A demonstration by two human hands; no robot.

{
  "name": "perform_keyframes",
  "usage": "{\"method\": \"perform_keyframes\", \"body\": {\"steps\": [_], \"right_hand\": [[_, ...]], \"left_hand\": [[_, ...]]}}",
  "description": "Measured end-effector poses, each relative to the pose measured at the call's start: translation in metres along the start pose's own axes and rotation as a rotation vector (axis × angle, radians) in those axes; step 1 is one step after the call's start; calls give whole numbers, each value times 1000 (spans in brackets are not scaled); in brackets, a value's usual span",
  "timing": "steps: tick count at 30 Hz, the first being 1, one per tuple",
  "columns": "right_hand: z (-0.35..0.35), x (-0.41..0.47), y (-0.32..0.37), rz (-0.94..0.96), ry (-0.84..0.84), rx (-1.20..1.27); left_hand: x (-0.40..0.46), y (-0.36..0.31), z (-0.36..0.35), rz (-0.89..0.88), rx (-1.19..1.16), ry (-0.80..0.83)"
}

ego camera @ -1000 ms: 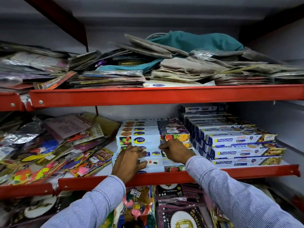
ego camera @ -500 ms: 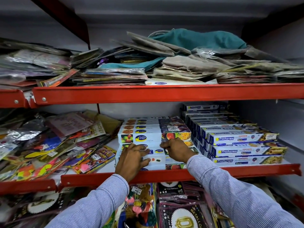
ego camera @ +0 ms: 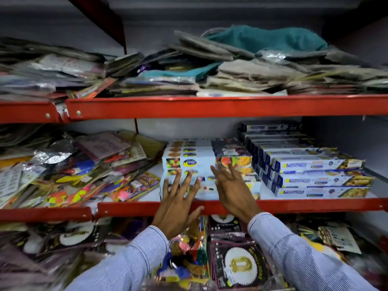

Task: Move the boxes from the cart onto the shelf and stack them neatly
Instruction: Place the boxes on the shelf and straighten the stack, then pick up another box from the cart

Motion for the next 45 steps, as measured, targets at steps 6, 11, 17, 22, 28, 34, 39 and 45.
{"method": "perform_keyframes", "body": {"steps": [6, 11, 17, 22, 28, 34, 39, 45], "right_hand": [[-30, -96, 9, -20, 17, -38], [-96, -189, -1, -94, 164, -28], [-183, -284, -19, -195, 429, 22], [-275, -361, -33, -236, 717, 14], [-388, -438, -20, -149, 1079, 52], [-475, -491, -4, -26, 1355, -16], [-495, -498, -8, 33, 1395, -68], [-497, -483, -21, 89, 1307, -145]], "left_hand": [[-94, -34, -21, -23, -54, 56], [-191, -57, -75, 54, -158, 220], [-301, -85, -141, 173, -281, 503], [-377, -111, -196, 237, -410, 701], [-436, -128, -257, 146, -463, 873], [-465, -136, -297, 6, -491, 932], [-471, -156, -307, -164, -497, 999], [-490, -191, -329, -272, -511, 1159]]}}
Point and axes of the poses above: each hand's wrist, its own x-axis towards the middle knuckle, its own z-axis out of the back of the hand, y = z × x, the point moved 9 cm from there along x, towards the middle knuckle, and after that the axes turned 9 degrees about -z, right-handed, at the moved point
